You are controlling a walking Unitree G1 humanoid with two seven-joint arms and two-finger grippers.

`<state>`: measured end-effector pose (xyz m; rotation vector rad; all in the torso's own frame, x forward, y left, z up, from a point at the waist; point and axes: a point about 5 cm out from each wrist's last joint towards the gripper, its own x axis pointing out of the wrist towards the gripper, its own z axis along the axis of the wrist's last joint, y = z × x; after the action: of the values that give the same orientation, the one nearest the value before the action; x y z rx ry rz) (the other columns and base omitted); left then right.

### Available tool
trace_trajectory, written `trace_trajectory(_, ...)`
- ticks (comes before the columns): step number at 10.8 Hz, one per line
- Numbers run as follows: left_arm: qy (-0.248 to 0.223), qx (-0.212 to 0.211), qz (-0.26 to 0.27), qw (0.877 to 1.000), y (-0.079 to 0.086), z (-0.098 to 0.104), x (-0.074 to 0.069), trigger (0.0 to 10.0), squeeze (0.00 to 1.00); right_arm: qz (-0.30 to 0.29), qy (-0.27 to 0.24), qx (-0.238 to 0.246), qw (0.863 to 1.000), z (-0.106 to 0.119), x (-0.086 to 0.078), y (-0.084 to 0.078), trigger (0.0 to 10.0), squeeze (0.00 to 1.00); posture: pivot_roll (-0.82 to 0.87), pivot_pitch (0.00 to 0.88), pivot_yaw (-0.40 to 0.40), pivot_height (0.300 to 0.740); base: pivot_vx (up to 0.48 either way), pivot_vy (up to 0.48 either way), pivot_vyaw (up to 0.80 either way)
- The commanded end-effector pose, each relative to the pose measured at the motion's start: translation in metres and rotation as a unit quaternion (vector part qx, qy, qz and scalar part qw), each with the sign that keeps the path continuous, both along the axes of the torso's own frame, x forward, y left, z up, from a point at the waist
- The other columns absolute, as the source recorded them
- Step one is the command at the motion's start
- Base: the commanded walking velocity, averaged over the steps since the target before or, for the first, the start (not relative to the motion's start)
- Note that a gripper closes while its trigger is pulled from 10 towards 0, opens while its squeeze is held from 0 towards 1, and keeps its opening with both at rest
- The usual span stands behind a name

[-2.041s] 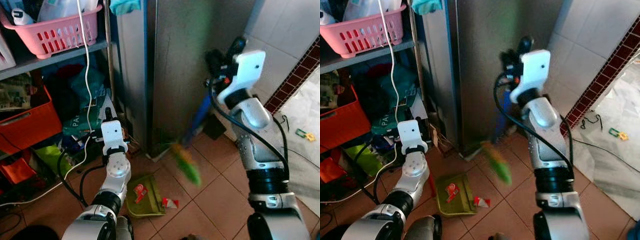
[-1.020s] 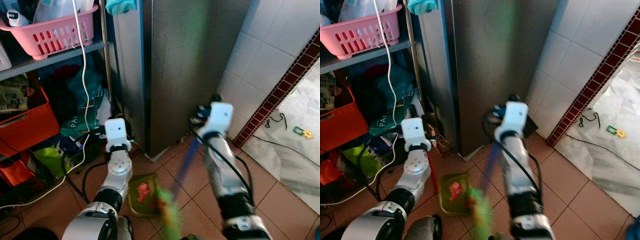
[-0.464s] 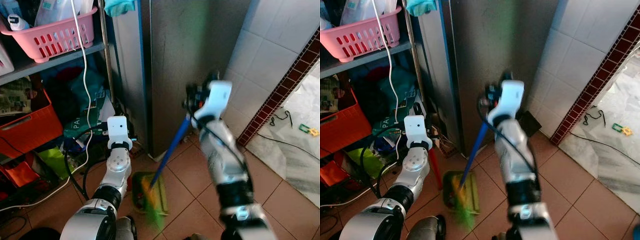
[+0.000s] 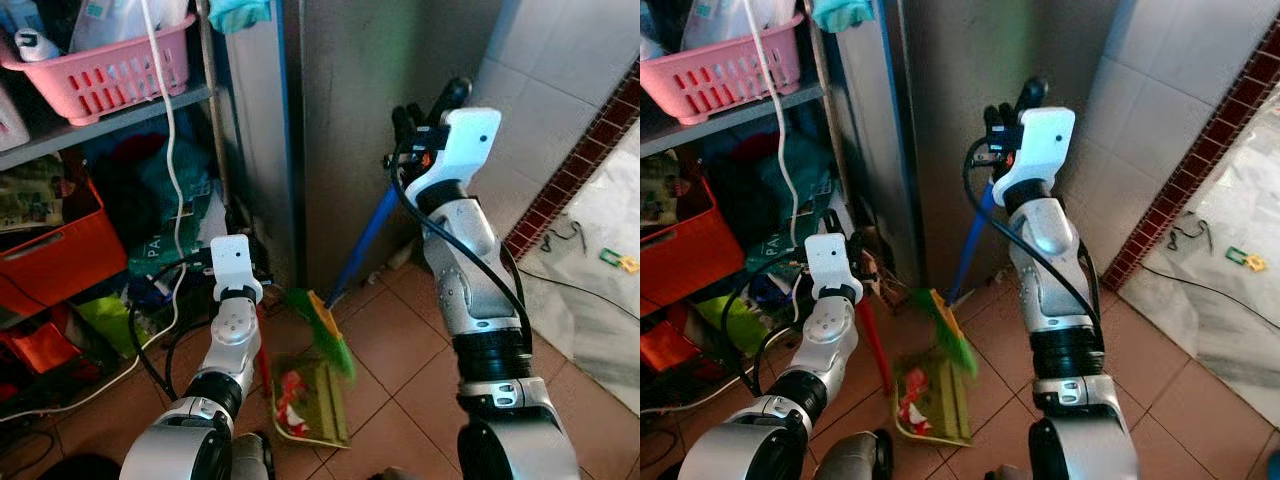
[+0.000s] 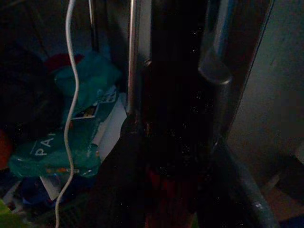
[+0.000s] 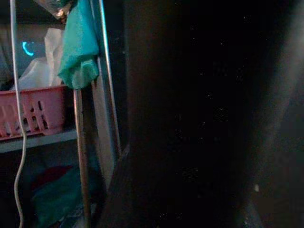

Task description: Sweep floor

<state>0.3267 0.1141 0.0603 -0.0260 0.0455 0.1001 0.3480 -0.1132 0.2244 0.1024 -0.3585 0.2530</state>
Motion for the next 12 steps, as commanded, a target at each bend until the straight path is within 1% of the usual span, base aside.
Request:
trace_trajectory(1, -0.023, 0.005, -0.018, 1.000, -0.004, 0.012, 0.007, 10.0, 0.00, -0.018, -0.064, -0.016, 0.998, 0.021, -0.003, -0.008, 10.0, 0.00, -0.06, 0.000, 0.038, 0.740, 0.000, 0.000, 0.00)
trace_trajectory(2, -0.057, 0.022, -0.045, 0.997, -0.008, 0.024, 0.010, 10.0, 0.00, -0.041, -0.052, -0.039, 0.997, 0.006, -0.007, -0.019, 10.0, 0.00, -0.06, 0.000, 0.038, 0.740, 0.000, 0.000, 0.00)
trace_trajectory(3, -0.081, 0.029, -0.053, 0.995, -0.009, 0.032, 0.010, 10.0, 0.00, -0.062, -0.044, -0.053, 0.996, -0.002, -0.010, -0.027, 10.0, 0.00, -0.06, 0.000, 0.039, 0.740, 0.000, 0.000, 0.00)
trace_trajectory(4, -0.098, 0.025, -0.059, 0.993, -0.008, 0.038, 0.010, 10.0, 0.00, -0.075, -0.038, -0.061, 0.995, -0.007, -0.011, -0.032, 10.0, 0.00, -0.06, 0.000, 0.040, 0.740, 0.000, 0.000, 0.00)
trace_trajectory(5, -0.126, 0.021, -0.072, 0.989, -0.007, 0.046, 0.006, 10.0, 0.00, -0.099, -0.021, -0.072, 0.992, -0.016, -0.012, -0.041, 10.0, 0.00, -0.06, 0.000, 0.036, 0.740, 0.000, 0.000, 0.00)
trace_trajectory(6, -0.140, 0.012, -0.080, 0.987, -0.006, 0.051, 0.002, 10.0, 0.00, -0.105, -0.013, -0.076, 0.992, -0.021, -0.013, -0.045, 10.0, 0.00, -0.06, 0.003, 0.031, 0.740, 0.000, 0.000, 0.00)
trace_trajectory(7, -0.145, 0.013, -0.092, 0.985, -0.005, 0.056, -0.002, 10.0, 0.00, -0.112, 0.000, -0.087, 0.990, -0.029, -0.015, -0.047, 10.0, 0.00, -0.05, 0.015, 0.024, 0.740, 0.000, 0.000, 0.00)
trace_trajectory(8, -0.141, 0.018, -0.099, 0.985, -0.001, 0.058, -0.005, 10.0, 0.00, -0.131, 0.028, -0.095, 0.986, -0.041, -0.013, -0.051, 10.0, 0.00, -0.05, 0.023, 0.012, 0.740, 0.000, 0.000, 0.00)
trace_trajectory(9, -0.141, 0.015, -0.099, 0.985, 0.000, 0.060, -0.007, 10.0, 0.00, -0.139, 0.038, -0.094, 0.985, -0.044, -0.011, -0.053, 10.0, 0.00, -0.04, 0.022, 0.020, 0.740, 0.000, 0.000, 0.00)
trace_trajectory(11, -0.139, -0.010, -0.090, 0.986, 0.005, 0.065, -0.012, 10.0, 0.00, -0.152, 0.088, -0.058, 0.983, -0.056, 0.000, -0.055, 10.0, 0.00, -0.03, 0.000, 0.056, 0.740, 0.000, 0.000, 0.00)
trace_trajectory(12, -0.131, -0.021, -0.079, 0.988, 0.007, 0.065, -0.013, 10.0, 0.00, -0.148, 0.095, -0.060, 0.983, -0.057, 0.003, -0.056, 10.0, 0.00, -0.04, 0.000, 0.067, 0.740, 0.000, 0.000, 0.00)
